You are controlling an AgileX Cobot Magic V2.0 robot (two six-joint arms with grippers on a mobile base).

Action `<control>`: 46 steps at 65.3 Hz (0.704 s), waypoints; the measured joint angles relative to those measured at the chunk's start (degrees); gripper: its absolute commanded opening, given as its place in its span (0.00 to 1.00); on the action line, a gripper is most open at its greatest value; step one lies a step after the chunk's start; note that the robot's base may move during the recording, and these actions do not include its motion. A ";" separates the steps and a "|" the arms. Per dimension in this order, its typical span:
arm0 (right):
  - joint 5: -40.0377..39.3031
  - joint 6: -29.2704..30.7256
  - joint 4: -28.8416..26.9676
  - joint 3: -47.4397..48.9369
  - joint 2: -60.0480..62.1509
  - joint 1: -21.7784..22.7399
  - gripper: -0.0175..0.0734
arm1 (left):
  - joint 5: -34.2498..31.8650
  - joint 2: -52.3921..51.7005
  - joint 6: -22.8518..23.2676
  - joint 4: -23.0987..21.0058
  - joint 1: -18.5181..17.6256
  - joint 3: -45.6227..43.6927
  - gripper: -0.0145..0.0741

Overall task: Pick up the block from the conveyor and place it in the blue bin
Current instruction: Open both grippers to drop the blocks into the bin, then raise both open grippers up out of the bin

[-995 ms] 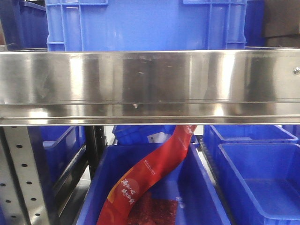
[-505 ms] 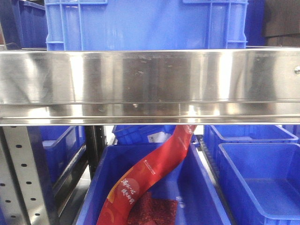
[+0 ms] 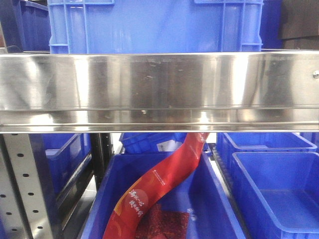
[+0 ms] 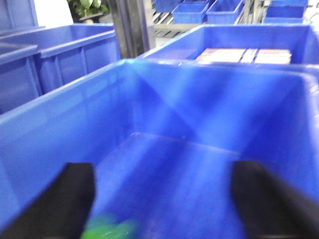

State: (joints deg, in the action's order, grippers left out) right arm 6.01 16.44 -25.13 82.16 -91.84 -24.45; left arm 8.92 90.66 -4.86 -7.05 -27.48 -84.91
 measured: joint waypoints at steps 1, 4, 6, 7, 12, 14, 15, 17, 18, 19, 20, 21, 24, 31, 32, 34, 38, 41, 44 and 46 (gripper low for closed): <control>0.13 0.00 0.00 0.00 0.37 0.23 0.24 | 0.00 0.00 0.00 0.00 0.10 0.00 0.04; 0.27 0.00 0.00 0.00 1.23 0.49 0.07 | 0.00 -0.15 0.00 0.00 0.10 0.00 0.04; 0.39 0.00 0.00 0.00 2.01 0.94 0.01 | 0.00 -0.44 0.00 0.00 0.22 0.00 0.04; 0.49 0.00 -0.11 0.00 2.50 1.19 0.01 | 0.00 -0.60 0.00 0.00 0.34 0.00 0.04; 1.00 0.00 -0.11 0.00 4.38 2.48 0.02 | 0.10 -1.93 0.00 0.00 0.82 0.00 0.04; 1.65 0.00 -0.11 0.00 5.29 3.22 0.02 | 0.22 -2.52 0.00 0.00 1.27 0.00 0.04; 1.95 0.00 -0.11 0.00 5.67 3.57 0.02 | 0.37 -2.99 0.00 0.00 1.46 0.00 0.04; 2.66 0.00 -0.11 0.00 6.50 4.25 0.02 | 0.95 -3.71 0.00 0.00 2.04 0.00 0.04; 3.24 0.00 -0.11 0.00 7.14 4.78 0.02 | 1.35 -4.28 0.00 0.00 2.44 0.00 0.04; 3.64 0.00 -0.22 0.00 7.61 5.13 0.02 | 1.63 -4.69 0.00 0.00 2.72 0.00 0.04; 4.20 0.00 -0.20 0.00 8.32 5.67 0.02 | 1.99 -5.12 0.00 0.00 3.03 0.00 0.04; 4.60 0.00 -0.20 0.00 8.85 6.03 0.02 | 2.42 -5.53 0.00 0.00 3.35 0.00 0.04; 5.66 0.00 -0.20 -0.23 10.81 7.21 0.02 | 3.92 -7.11 0.00 0.00 4.48 0.00 0.04; 5.06 0.00 0.24 -3.21 16.29 9.17 0.02 | 5.65 -11.38 0.00 -0.21 6.09 0.96 0.04; 4.82 0.00 0.46 -3.84 17.04 9.32 0.02 | 5.46 -11.96 0.00 -0.21 6.16 1.33 0.04; 4.09 0.00 1.18 -5.68 18.84 9.42 0.02 | 5.00 -13.17 0.00 -0.34 6.11 2.49 0.04; 2.73 0.00 2.69 -9.92 21.95 9.48 0.02 | 3.30 -16.02 0.00 -0.34 6.11 5.60 0.04; 1.84 0.00 3.16 -13.27 24.05 9.48 0.02 | 1.89 -18.28 0.00 -0.44 6.11 8.29 0.04; 0.44 0.00 3.54 -17.68 26.82 9.48 0.02 | 0.85 -20.67 0.00 -0.55 6.11 11.96 0.04; -0.46 0.00 3.66 -21.04 28.33 9.48 0.02 | 0.25 -22.06 0.00 -0.65 6.11 14.83 0.04</control>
State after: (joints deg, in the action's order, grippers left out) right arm 5.54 16.44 -21.47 61.12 -63.51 -14.97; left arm 9.18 68.60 -4.86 -7.71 -21.38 -70.08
